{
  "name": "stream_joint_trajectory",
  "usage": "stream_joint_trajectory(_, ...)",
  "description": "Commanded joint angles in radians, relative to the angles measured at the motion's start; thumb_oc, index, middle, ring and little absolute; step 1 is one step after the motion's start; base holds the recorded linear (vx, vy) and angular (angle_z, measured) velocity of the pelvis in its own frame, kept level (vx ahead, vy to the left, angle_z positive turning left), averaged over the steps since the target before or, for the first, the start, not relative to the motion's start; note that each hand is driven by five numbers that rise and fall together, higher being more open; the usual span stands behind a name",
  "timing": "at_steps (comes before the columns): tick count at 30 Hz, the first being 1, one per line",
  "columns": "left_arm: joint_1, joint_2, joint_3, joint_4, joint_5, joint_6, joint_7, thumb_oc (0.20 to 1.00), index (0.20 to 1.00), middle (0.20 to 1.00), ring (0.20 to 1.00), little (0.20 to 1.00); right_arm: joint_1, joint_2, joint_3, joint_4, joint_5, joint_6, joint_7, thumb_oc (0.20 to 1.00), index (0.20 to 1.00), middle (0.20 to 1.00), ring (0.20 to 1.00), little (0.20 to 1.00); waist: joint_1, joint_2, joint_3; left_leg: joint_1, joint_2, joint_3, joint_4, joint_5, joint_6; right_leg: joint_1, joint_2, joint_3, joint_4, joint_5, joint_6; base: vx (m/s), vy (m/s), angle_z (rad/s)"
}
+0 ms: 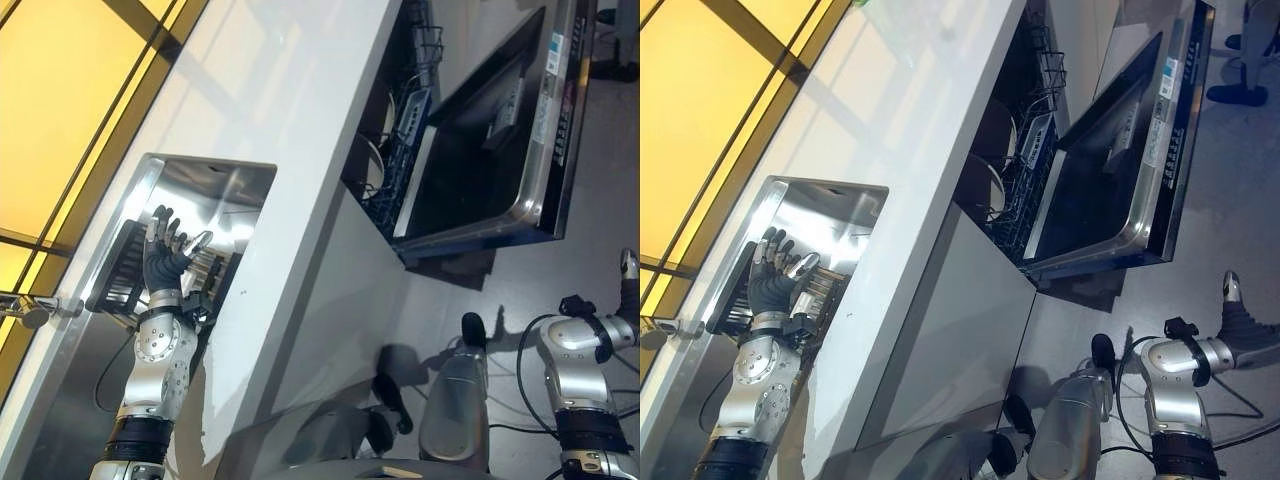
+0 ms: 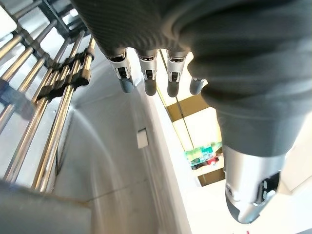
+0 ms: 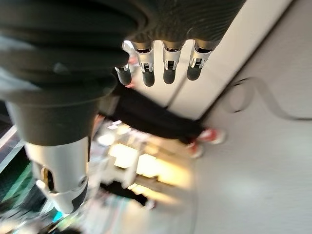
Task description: Pick up plates and place into dishwasher.
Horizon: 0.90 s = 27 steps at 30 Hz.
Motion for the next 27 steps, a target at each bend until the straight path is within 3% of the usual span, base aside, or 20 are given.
stream_joint_trajectory(1,0.001,-0.004,0.038,-0.022,-0.014,-0.049,0.009,1.0,1.0,1.0,1.0,1.0,0.009,-0.014,-0.011,-0.022,0.191,-0.13,0.232,1.0,1.0,1.0,1.0,1.0,-0.008,0.01,-0.015,-0.133,0.01,-0.057,0.179,-0.06,-0.042,0.019,-0.142,0.089,0.078,-0.014,0.032,-0.1,0.046,-0.22)
stream_joint_trajectory(5,-0.012,0.0,0.024,-0.021,-0.012,-0.07,-0.003,1.0,1.0,1.0,1.0,1.0,-0.042,-0.001,0.035,0.04,0.431,-0.228,0.493,1.0,1.0,1.0,1.0,1.0,0.007,0.044,0.036,-0.202,0.007,-0.048,0.197,-0.037,-0.042,-0.061,-0.137,0.091,0.138,-0.032,0.015,-0.18,-0.011,-0.07)
stream_joint_trajectory(10,-0.039,0.023,-0.008,-0.038,-0.006,-0.074,-0.002,1.0,1.0,1.0,1.0,1.0,-0.154,-0.019,0.099,0.084,0.527,-0.293,0.636,1.0,1.0,1.0,1.0,1.0,0.039,0.087,0.076,-0.275,-0.008,-0.06,0.231,-0.023,-0.044,-0.134,-0.145,0.09,0.201,-0.052,0.0,-0.15,-0.096,0.09)
stream_joint_trajectory(15,-0.064,0.05,-0.031,-0.058,-0.018,-0.076,-0.005,1.0,1.0,1.0,1.0,1.0,-0.356,-0.06,0.169,0.077,0.604,-0.195,0.785,1.0,1.0,1.0,1.0,1.0,0.07,0.124,0.103,-0.318,-0.016,-0.079,0.24,-0.013,-0.055,-0.18,-0.149,0.088,0.244,-0.084,-0.004,-0.09,-0.08,0.15)
stream_joint_trajectory(19,-0.087,0.071,-0.045,-0.077,-0.021,-0.062,-0.004,1.0,1.0,1.0,1.0,1.0,-0.472,-0.091,0.201,0.083,0.598,-0.147,0.9,1.0,1.0,1.0,1.0,1.0,0.089,0.134,0.11,-0.327,-0.02,-0.092,0.233,-0.005,-0.059,-0.188,-0.143,0.079,0.248,-0.092,-0.006,-0.05,-0.062,0.08)
stream_joint_trajectory(23,-0.107,0.086,-0.05,-0.068,-0.053,-0.05,0.005,1.0,1.0,1.0,1.0,1.0,-0.528,-0.085,0.261,0.031,0.578,-0.08,1.093,1.0,1.0,1.0,1.0,1.0,0.101,0.13,0.107,-0.329,-0.016,-0.098,0.223,0.008,-0.064,-0.185,-0.133,0.065,0.243,-0.098,-0.007,-0.04,-0.05,0.08)
stream_joint_trajectory(27,-0.124,0.097,-0.038,-0.056,-0.062,-0.039,0.004,1.0,1.0,1.0,1.0,1.0,-0.549,-0.104,0.339,-0.058,0.545,-0.017,1.243,1.0,1.0,1.0,1.0,1.0,0.109,0.107,0.102,-0.32,-0.007,-0.106,0.206,0.021,-0.069,-0.172,-0.121,0.047,0.227,-0.096,-0.004,-0.03,-0.049,0.02)
